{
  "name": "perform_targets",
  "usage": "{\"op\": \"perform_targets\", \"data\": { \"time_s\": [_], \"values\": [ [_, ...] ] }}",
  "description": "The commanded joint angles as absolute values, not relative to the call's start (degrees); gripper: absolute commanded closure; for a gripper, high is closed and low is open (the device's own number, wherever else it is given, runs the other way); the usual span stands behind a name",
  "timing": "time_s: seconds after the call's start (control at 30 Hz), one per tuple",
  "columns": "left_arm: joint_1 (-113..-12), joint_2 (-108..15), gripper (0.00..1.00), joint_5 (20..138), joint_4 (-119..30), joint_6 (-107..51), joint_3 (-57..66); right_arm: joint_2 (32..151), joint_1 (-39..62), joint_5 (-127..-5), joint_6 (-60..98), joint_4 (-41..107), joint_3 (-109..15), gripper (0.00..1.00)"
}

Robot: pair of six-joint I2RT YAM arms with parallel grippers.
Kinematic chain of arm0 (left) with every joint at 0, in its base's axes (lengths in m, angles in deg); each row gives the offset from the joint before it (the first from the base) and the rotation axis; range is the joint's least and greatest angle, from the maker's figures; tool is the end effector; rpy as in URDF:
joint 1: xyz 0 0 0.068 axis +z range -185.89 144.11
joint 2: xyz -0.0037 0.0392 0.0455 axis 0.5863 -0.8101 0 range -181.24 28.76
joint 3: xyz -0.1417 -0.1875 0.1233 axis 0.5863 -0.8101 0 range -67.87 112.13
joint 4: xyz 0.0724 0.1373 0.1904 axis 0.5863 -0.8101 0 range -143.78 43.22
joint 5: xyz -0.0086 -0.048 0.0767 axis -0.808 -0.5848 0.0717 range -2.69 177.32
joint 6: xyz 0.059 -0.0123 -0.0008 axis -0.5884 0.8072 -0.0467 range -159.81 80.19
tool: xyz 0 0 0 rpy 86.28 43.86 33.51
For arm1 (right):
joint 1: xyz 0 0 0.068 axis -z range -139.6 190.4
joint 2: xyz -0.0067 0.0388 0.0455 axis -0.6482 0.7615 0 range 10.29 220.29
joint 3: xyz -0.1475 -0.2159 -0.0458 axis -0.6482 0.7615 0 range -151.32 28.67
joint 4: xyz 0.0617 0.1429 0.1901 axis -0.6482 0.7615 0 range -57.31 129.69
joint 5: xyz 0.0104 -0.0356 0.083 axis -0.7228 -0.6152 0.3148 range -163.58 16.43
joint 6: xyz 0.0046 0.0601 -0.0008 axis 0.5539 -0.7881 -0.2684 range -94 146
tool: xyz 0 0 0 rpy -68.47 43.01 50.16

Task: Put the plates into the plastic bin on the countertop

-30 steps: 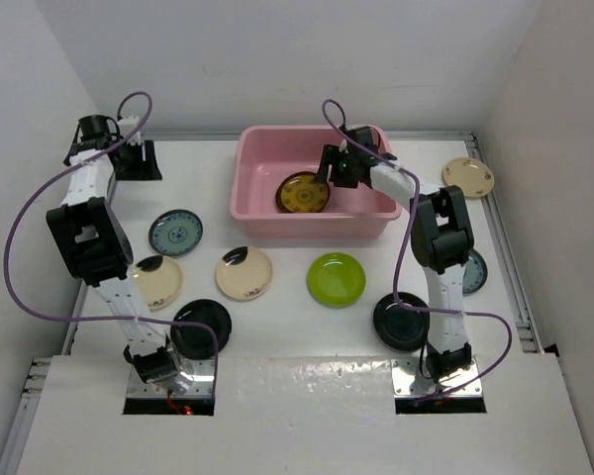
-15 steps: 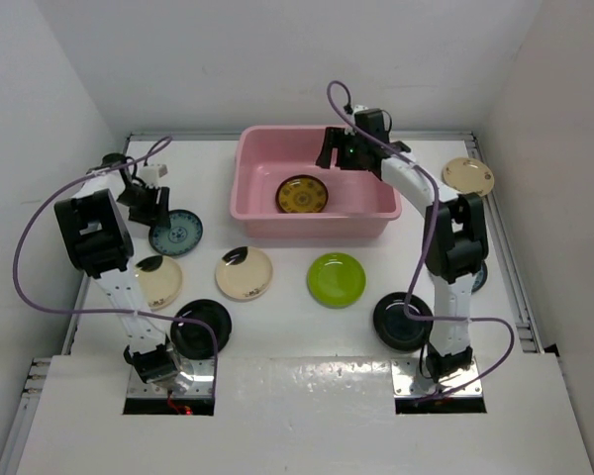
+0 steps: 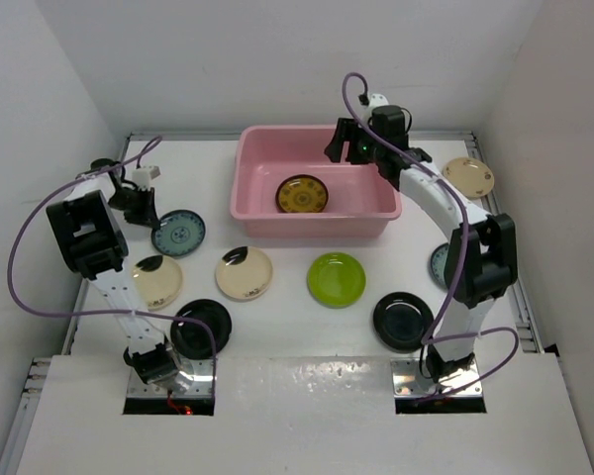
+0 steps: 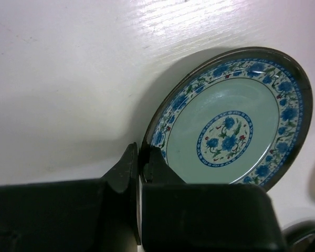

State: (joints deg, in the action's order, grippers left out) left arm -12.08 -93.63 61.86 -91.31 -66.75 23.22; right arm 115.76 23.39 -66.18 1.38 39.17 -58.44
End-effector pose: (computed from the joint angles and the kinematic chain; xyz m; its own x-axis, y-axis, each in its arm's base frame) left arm 0.3840 0.1486 0.1519 -0.9123 0.0446 -0.4071 0.1628 0.9516 -0.2605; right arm 0.4105 0.1317 0.2960 -0.5326 0.2691 -0.8024 -0.1980 0.8822 0.4272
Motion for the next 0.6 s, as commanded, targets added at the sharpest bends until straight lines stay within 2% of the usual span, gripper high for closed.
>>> {"op": "perform_targets", "data": {
  "time_s": [0.0, 0.23, 0.57],
  "values": [
    [-11.29, -98.15, 1.00, 59.55, -94.06, -65.22, 23.79, 111.28, 23.61, -67.51, 1.74, 35.67, -55.71, 0.25],
    [-9.97, -95.16, 1.00, 48.56, -94.06, -57.57, 37.50, 103.90, 25.20, -69.00, 0.60, 33.83, -46.92, 0.27],
    [-13.04, -91.83, 1.00, 48.99, -92.83, -53.35, 44.19, 96.07, 27.13, -71.46, -2.04, 31.47, -37.51, 0.28]
  ]
}}
